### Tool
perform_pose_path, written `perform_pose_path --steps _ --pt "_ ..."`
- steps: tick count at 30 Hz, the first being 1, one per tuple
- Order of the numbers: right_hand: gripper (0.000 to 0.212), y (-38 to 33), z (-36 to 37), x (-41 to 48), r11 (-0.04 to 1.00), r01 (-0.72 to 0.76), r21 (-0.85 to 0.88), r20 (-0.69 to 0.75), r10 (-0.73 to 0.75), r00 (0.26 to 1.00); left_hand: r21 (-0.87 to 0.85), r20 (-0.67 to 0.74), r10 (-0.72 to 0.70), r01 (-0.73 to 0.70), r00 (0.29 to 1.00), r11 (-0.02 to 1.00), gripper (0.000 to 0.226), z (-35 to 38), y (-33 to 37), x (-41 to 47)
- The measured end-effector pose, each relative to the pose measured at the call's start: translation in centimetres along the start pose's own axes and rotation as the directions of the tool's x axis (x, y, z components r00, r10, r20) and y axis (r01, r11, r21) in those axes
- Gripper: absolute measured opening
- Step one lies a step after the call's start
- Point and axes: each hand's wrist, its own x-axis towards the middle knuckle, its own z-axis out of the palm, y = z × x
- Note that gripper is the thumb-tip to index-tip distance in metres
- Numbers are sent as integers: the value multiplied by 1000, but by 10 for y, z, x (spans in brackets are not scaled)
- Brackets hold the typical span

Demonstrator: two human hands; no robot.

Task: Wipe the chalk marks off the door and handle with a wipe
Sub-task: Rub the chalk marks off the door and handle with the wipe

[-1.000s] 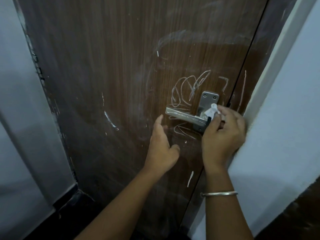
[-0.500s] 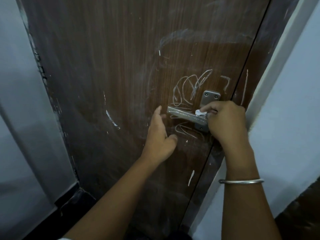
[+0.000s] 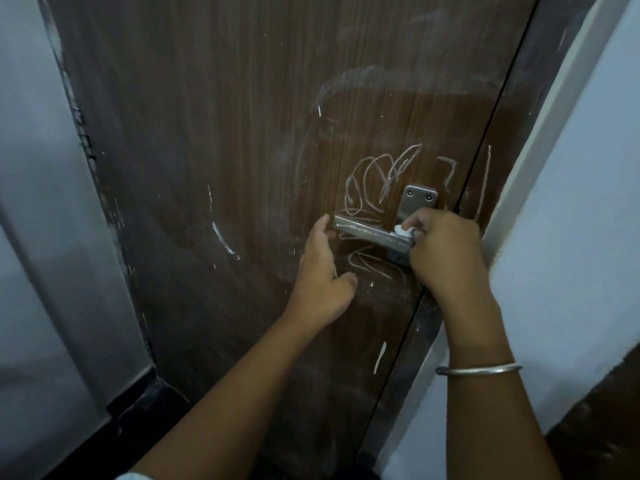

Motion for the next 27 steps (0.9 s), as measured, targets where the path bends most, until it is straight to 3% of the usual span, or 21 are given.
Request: perform_pose_path --steps 6,13,15,20,23,25,27 --pt "20 5 -4 -9 996 33 89 -10 -32 999 18 -6 -4 4 1000 1000 94 2 1 3" --pt "25 2 3 -4 996 85 0 -15 -85 996 20 -13 -15 15 1000 1000 94 3 -2 2" --pt "24 6 4 -7 993 100 55 -67 -97 993 15 -9 -15 15 1000 1000 94 3 -3 2" --pt "21 10 26 -22 915 -113 388 -232 216 948 10 -12 -11 11 1000 1000 94 2 -2 4" --pt "17 8 43 -23 717 -208 666 -202 441 874 6 -4 -15 15 1000 1000 97 4 -1 5" --pt "16 8 49 -22 616 -190 764 -186 493 850 5 -3 -22 22 1000 1000 98 4 -1 6" --pt "15 8 53 -23 623 -172 763 -213 494 843 6 -5 -25 25 1000 1000 98 4 -3 7"
